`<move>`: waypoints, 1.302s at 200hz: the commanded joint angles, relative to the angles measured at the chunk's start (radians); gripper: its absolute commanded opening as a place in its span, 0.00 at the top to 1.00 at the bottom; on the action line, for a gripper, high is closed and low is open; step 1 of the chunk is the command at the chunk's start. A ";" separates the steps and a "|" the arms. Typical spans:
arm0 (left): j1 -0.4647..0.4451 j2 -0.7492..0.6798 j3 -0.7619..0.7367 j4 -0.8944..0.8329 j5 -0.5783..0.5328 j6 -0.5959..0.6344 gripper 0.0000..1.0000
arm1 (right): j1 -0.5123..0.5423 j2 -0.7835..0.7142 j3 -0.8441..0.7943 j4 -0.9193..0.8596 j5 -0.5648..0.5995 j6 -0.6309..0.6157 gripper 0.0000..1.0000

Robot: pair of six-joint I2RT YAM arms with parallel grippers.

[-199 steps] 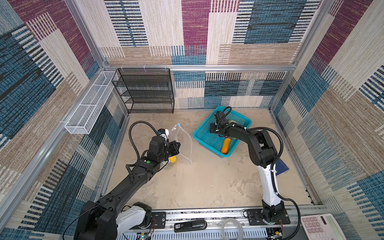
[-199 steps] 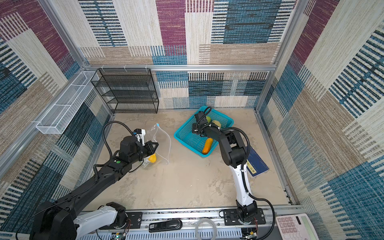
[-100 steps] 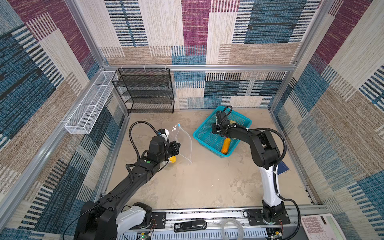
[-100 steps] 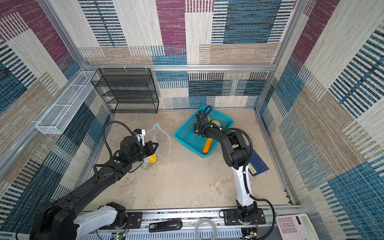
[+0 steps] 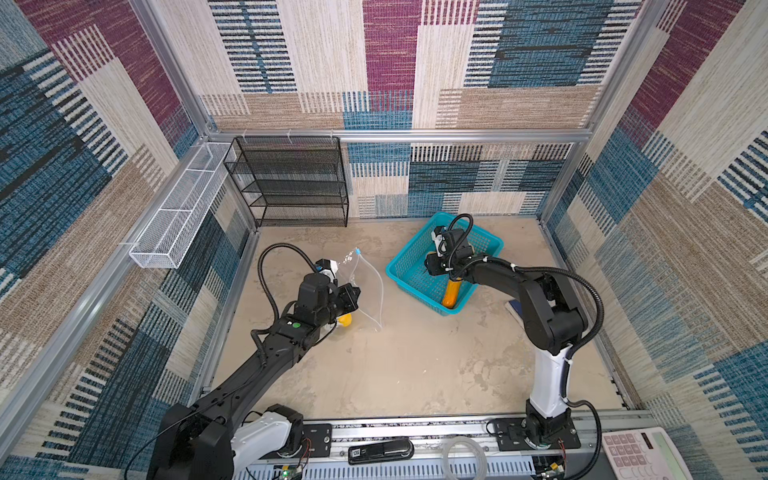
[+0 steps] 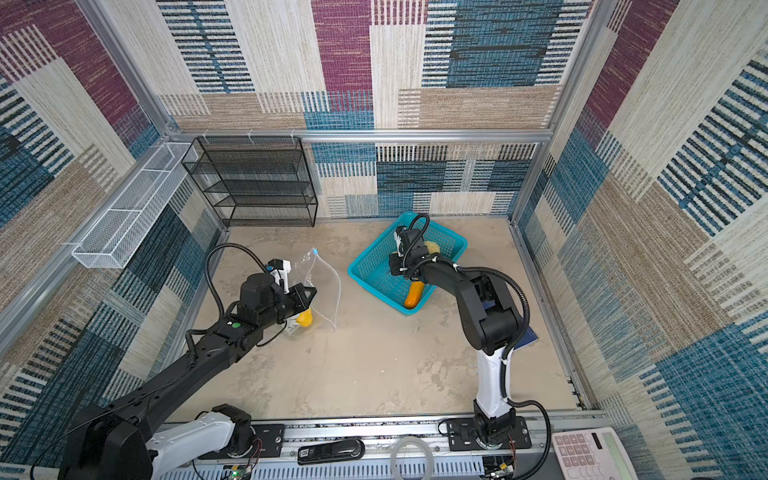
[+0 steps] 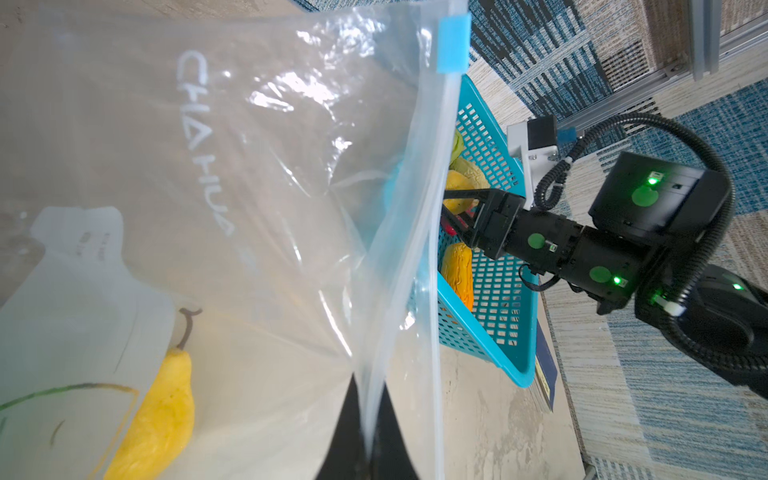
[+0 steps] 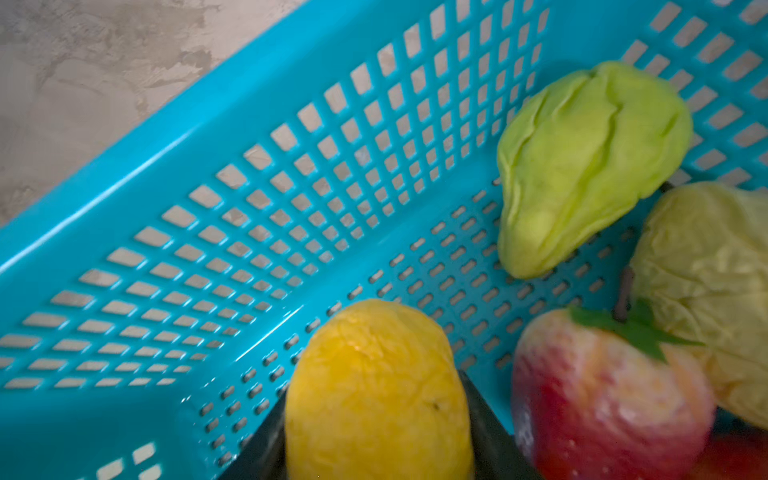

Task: Place the food in the zip-top bag and seal the zipper
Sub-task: 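Grasp the second yellow fruit in the basket with the right gripper, then carry the yellow fruit into the bag mouth and release it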

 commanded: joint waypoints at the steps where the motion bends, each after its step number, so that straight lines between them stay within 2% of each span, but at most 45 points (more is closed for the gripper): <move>1: 0.000 0.002 0.003 0.007 -0.001 0.014 1.00 | 0.001 -0.064 -0.042 0.019 -0.092 -0.026 0.56; 37: 0.000 0.011 0.008 0.010 0.005 0.012 1.00 | 0.002 -0.199 -0.097 0.002 -0.197 -0.059 0.56; 76: 0.001 0.022 0.029 -0.003 0.020 0.021 1.00 | 0.022 -0.291 -0.096 -0.024 -0.394 -0.090 0.55; 105: 0.000 0.021 0.033 -0.006 0.029 0.021 1.00 | 0.091 -0.309 -0.072 -0.025 -0.498 -0.128 0.56; 170: 0.002 0.018 0.031 -0.006 0.046 0.015 1.00 | 0.253 -0.275 -0.001 0.003 -0.606 -0.174 0.56; 222: 0.002 -0.025 0.041 -0.047 0.056 0.029 1.00 | 0.294 -0.193 0.017 0.054 -0.593 -0.156 0.56; 260: 0.002 -0.048 0.037 -0.069 0.046 0.036 1.00 | 0.308 -0.127 0.067 0.041 -0.485 -0.160 0.57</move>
